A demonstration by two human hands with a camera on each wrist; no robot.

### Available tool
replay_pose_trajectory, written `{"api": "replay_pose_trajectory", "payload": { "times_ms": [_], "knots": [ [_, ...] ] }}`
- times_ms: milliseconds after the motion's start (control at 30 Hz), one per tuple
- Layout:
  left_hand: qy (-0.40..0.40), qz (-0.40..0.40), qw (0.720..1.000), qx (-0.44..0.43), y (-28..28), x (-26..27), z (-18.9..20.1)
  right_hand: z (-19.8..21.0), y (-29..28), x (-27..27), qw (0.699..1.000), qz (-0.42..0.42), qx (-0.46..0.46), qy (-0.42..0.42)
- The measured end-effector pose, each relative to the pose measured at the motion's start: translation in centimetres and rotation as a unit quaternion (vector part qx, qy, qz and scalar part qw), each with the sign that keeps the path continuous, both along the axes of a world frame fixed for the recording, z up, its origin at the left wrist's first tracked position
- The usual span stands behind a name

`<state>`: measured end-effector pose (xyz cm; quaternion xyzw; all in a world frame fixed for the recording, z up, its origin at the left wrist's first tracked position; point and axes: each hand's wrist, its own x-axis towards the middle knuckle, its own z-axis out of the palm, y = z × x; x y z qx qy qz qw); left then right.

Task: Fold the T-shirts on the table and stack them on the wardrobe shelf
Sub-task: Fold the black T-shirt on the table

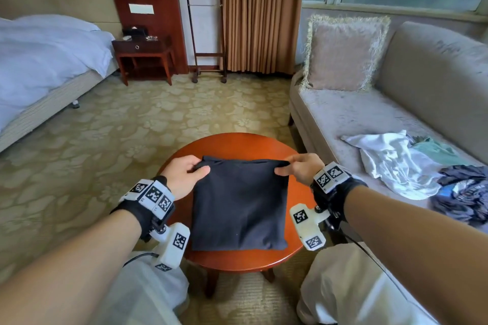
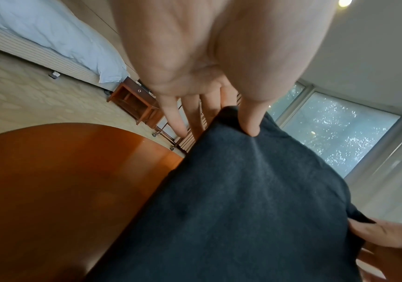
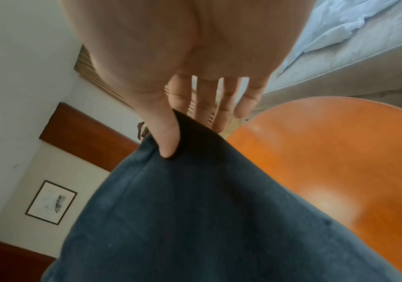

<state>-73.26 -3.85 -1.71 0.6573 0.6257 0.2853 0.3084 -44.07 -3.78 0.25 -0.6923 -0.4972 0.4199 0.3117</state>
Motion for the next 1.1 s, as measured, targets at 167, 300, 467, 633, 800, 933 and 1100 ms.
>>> {"api": "replay_pose_trajectory", "payload": {
  "times_ms": [167, 300, 467, 633, 800, 933, 1100],
  "knots": [
    [0.034, -0.026, 0.999, -0.025, 4.5, 0.8, -1.3, -1.9, 4.3, -0.2, 0.996, 0.046, 0.002, -0.072],
    [0.047, -0.055, 0.994, -0.081, 7.3, 0.9, -2.9, -4.0, 7.2, -0.5, 0.987, 0.084, -0.009, -0.134],
    [0.031, -0.099, 0.987, -0.125, 9.6, 1.3, -4.5, -6.2, 9.5, -0.6, 0.978, 0.119, -0.018, -0.171],
    [0.001, -0.135, 0.976, -0.173, 11.1, 1.3, -6.4, -7.5, 10.9, -0.3, 0.965, 0.165, -0.066, -0.193],
    [0.063, -0.129, 0.976, -0.163, 12.0, 1.1, -6.4, -7.5, 11.9, -0.3, 0.946, 0.195, -0.081, -0.248],
    [0.137, -0.081, 0.978, -0.135, 12.0, 1.2, -6.1, -7.5, 12.7, -0.6, 0.934, 0.195, -0.088, -0.286],
    [0.079, -0.021, 0.983, -0.162, 12.7, 0.5, -6.9, -8.8, 14.3, -1.0, 0.927, 0.18, -0.113, -0.309]
  ]
}}
